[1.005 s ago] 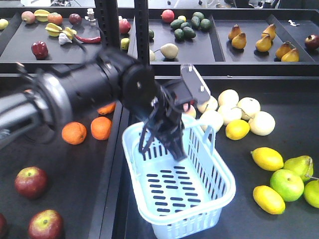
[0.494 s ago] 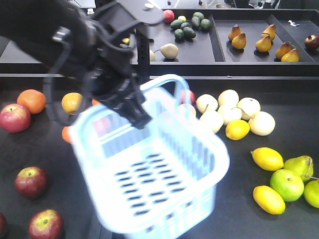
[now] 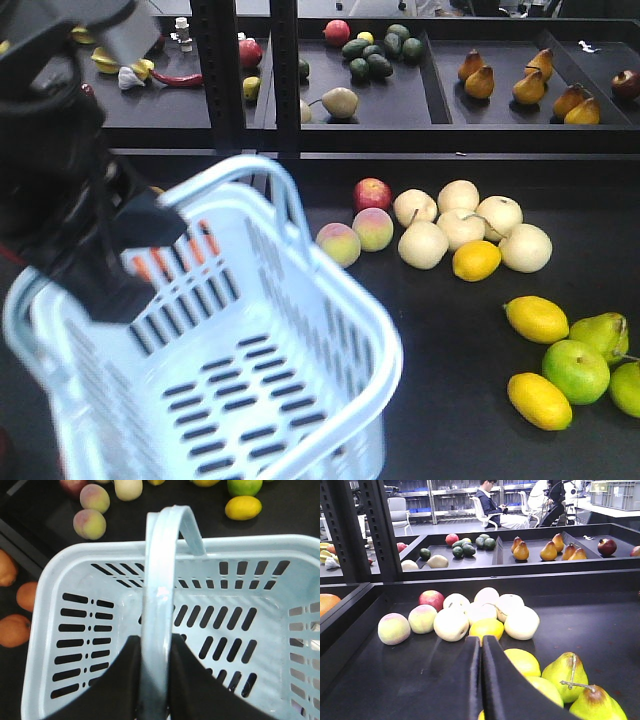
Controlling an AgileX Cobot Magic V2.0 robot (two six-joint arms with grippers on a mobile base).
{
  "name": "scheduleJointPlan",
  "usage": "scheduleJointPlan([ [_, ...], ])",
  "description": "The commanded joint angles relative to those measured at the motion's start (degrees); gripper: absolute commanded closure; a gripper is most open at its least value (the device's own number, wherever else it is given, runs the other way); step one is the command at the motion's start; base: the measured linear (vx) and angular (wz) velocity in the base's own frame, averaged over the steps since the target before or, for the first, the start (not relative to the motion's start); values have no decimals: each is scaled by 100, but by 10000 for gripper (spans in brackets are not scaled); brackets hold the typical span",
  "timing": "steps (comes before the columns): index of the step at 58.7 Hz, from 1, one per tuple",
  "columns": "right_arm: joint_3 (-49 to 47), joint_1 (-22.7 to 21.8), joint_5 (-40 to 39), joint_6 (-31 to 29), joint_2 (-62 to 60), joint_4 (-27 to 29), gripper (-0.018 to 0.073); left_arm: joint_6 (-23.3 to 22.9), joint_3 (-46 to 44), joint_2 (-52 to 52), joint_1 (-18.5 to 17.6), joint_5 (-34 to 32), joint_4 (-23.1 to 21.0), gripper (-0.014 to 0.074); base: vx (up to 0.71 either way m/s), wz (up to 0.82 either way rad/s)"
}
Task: Pick three apples into basket with both arms
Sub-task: 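Lift the basket by its handle with the left gripper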
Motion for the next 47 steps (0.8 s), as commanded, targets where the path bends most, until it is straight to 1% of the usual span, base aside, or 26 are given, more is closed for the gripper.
scheduleJointPlan([
  [1, 63, 5, -409, -32, 106, -24, 564, -119, 339, -432, 4, -418, 36, 603, 0, 0],
  [7, 63, 5, -409, -32, 106, -24, 564, -119, 777, -608, 4, -541, 36, 603, 0, 0],
  [14, 63, 5, -409, -32, 106, -24, 564, -119, 1033, -659, 4, -546, 36, 603, 0, 0],
  [47, 63, 5, -409, -32, 106, -24, 564, -119, 1068, -653, 4, -570, 36, 603, 0, 0],
])
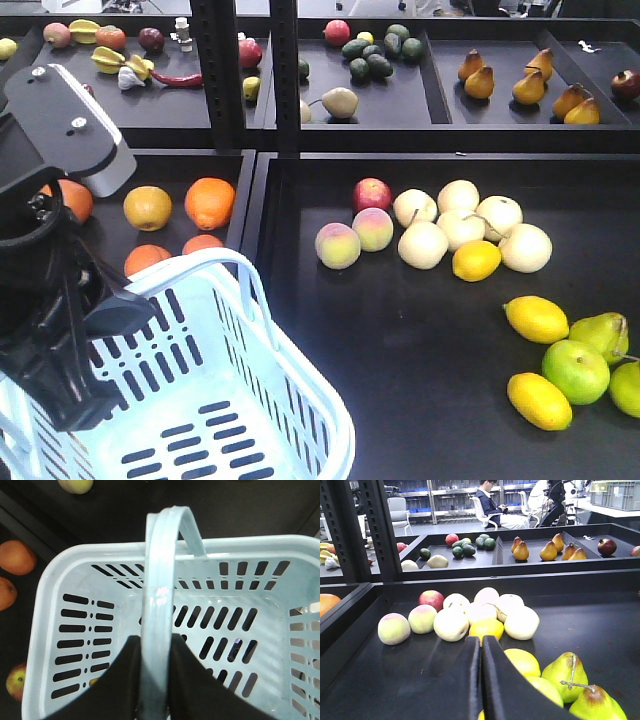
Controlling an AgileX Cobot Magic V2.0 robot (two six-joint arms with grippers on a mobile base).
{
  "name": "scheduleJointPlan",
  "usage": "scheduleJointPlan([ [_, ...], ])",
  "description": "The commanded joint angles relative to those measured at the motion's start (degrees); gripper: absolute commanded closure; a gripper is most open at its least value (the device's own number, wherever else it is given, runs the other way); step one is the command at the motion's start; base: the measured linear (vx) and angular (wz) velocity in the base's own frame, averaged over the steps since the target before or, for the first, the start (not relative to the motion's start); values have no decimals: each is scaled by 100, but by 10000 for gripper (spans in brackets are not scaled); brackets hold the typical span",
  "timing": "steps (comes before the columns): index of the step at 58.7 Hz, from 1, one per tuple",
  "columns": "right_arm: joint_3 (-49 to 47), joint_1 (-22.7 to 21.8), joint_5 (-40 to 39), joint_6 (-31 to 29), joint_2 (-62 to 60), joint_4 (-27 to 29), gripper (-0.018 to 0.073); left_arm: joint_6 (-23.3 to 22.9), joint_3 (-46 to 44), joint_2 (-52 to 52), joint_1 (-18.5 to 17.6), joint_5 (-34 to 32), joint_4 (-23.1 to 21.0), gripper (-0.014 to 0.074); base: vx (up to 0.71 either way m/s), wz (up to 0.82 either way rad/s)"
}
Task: Pick three apples into basket with both arms
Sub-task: 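Lift the basket by its handle with the left gripper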
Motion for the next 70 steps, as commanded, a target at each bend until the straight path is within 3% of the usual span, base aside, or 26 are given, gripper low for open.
scheduleJointPlan([
  [1, 63, 5, -409, -32, 106, -24, 564, -77, -142, -140, 4, -381, -4, 603, 0, 0],
  [70, 63, 5, -409, -32, 106, -24, 564, -77, -142, -140, 4, -381, -4, 603, -1, 3],
])
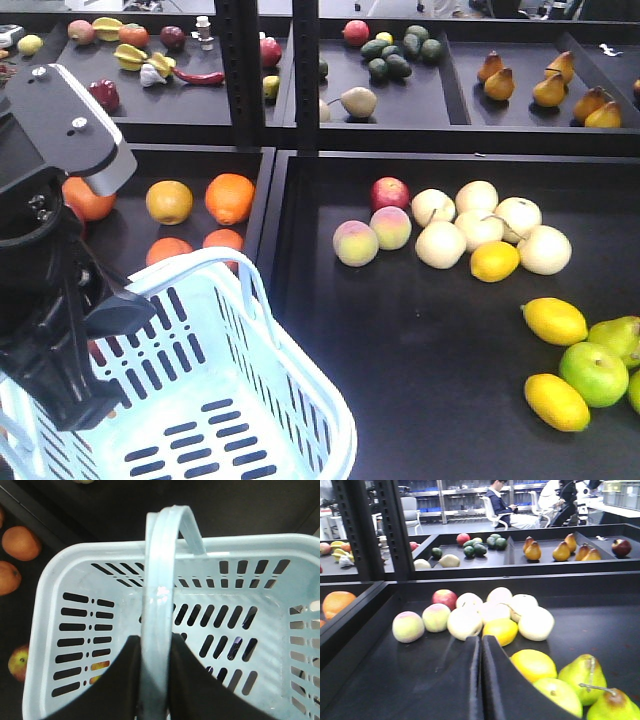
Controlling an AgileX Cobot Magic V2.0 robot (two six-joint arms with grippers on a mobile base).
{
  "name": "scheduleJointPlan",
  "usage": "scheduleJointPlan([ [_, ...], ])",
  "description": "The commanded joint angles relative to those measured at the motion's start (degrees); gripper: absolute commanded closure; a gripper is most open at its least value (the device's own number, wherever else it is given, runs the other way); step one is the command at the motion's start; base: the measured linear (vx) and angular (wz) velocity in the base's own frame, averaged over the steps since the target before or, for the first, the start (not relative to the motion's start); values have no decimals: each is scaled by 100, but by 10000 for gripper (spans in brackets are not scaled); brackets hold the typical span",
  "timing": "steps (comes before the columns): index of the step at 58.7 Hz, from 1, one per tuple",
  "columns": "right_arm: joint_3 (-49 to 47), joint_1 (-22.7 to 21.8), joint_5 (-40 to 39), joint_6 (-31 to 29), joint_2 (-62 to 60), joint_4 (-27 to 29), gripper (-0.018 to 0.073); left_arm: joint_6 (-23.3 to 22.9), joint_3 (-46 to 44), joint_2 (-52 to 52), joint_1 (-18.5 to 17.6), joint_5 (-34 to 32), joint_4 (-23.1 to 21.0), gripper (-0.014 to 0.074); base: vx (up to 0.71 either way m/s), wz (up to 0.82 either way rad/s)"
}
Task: Pick three apples into basket with both arms
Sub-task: 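Drive the base away from the table carrying the basket in the left gripper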
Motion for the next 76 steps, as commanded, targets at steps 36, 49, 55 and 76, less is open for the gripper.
scheduleJointPlan([
  [36, 63, 5, -409, -32, 106, -24, 564, -77, -142, -140, 4, -380, -4, 603, -5, 30],
  [49, 63, 5, -409, -32, 106, -24, 564, -77, -142, -140, 4, -380, -4, 603, -10, 42],
  [55, 63, 5, -409, -32, 106, -24, 564, -77, -142, -140, 4, -380, -4, 603, -11, 43],
  [76, 63, 5, -409, -32, 106, -24, 564, -77, -142, -140, 4, -377, -9, 603, -12, 45],
])
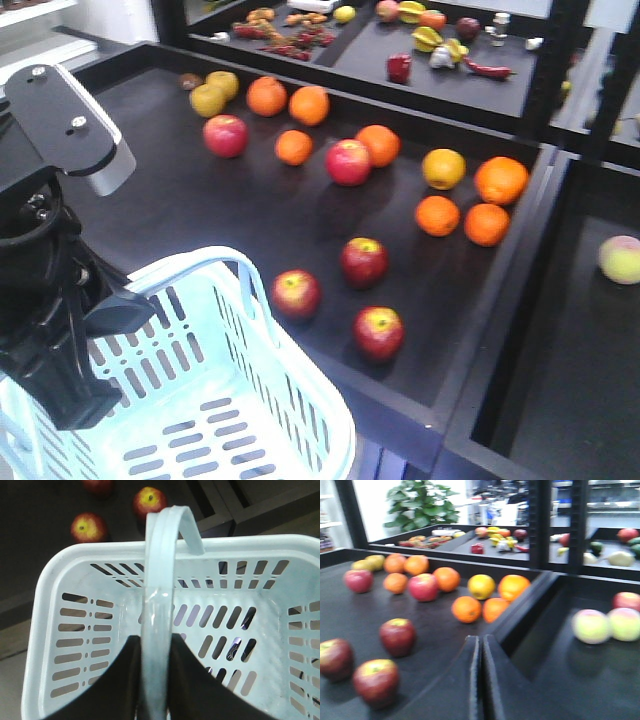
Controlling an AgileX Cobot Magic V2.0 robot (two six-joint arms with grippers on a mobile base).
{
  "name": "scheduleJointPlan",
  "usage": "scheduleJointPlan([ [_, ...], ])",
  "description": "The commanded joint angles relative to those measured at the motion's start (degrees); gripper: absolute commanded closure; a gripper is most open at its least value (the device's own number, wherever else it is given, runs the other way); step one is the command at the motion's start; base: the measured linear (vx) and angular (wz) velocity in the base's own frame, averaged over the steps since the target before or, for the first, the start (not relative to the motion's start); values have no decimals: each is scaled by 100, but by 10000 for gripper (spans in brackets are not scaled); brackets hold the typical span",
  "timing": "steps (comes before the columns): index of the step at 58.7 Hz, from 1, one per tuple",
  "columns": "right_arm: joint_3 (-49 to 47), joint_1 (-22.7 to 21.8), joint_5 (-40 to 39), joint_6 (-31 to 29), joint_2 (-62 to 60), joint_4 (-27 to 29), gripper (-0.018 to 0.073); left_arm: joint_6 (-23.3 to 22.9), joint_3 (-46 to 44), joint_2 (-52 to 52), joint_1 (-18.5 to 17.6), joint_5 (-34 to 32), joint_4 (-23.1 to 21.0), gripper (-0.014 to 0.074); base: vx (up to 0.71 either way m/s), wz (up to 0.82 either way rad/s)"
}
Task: Pick three apples into basket with both arms
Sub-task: 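Drive the base away from the table carrying the basket in the left gripper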
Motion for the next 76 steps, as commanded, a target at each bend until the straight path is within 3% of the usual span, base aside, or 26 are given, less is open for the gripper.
scheduleJointPlan([
  [1, 63, 5, -409, -32, 106, -24, 564, -77, -142, -140, 4, -372, -9, 603, -12, 48],
  [76, 63, 5, -409, -32, 106, -24, 564, -77, -142, -140, 4, -372, -9, 603, -11, 44],
])
